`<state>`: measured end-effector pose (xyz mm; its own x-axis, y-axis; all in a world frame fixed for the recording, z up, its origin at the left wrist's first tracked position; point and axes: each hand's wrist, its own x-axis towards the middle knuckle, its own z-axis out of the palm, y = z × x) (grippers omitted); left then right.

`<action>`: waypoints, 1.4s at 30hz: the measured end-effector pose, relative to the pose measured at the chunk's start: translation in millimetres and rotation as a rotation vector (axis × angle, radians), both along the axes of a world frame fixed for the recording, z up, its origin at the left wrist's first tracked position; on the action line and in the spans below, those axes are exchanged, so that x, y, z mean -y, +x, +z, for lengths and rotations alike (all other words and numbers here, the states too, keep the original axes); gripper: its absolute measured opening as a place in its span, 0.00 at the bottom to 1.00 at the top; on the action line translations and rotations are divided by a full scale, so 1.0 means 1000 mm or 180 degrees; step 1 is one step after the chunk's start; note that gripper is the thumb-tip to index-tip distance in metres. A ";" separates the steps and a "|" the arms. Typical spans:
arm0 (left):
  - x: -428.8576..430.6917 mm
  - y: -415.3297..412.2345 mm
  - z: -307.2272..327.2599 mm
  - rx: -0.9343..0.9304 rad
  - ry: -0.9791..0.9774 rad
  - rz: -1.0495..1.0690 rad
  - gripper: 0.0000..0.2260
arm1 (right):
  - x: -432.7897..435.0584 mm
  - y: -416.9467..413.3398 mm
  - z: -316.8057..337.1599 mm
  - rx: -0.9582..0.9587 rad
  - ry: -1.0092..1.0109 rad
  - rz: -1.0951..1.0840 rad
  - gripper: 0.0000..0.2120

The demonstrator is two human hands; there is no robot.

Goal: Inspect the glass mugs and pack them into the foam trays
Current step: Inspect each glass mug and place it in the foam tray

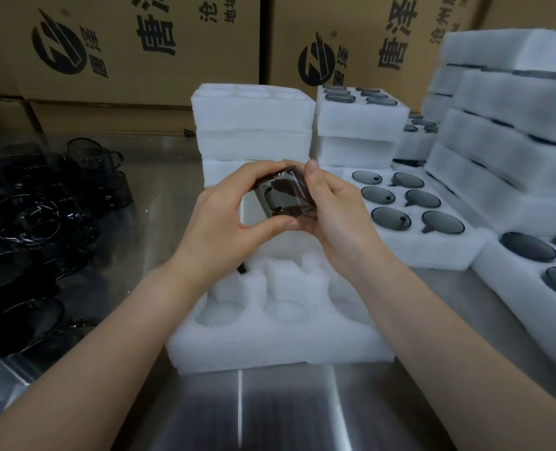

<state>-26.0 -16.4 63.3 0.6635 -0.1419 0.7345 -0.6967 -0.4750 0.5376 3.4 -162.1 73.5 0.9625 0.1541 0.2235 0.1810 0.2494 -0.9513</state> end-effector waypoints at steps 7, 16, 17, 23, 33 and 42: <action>0.001 -0.001 -0.001 0.0026 0.0042 -0.0102 0.27 | 0.003 0.004 -0.001 -0.0109 0.0000 -0.0222 0.15; -0.006 0.003 0.000 -0.0471 -0.1713 -0.0184 0.18 | 0.003 -0.001 0.004 -0.0064 -0.0006 0.0087 0.12; -0.006 0.003 0.001 -0.0497 -0.1828 -0.0168 0.16 | 0.002 -0.002 0.003 0.0115 -0.0162 0.0005 0.10; -0.006 0.002 0.004 -0.0715 -0.2175 -0.0100 0.10 | -0.004 -0.010 -0.001 0.1173 -0.1101 -0.0151 0.26; -0.007 0.006 0.003 -0.1113 -0.2076 0.0016 0.11 | -0.006 -0.010 -0.005 0.1527 -0.1444 -0.0233 0.30; -0.010 0.013 -0.003 -0.1022 -0.1583 0.0728 0.11 | -0.006 -0.005 -0.005 0.0859 -0.0825 -0.0307 0.19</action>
<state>-13.3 -6.4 60.4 0.8350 0.3365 0.4354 -0.3745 -0.2323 0.8977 -1.4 -156.4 68.1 0.8872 0.1504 0.4362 0.4443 -0.0233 -0.8956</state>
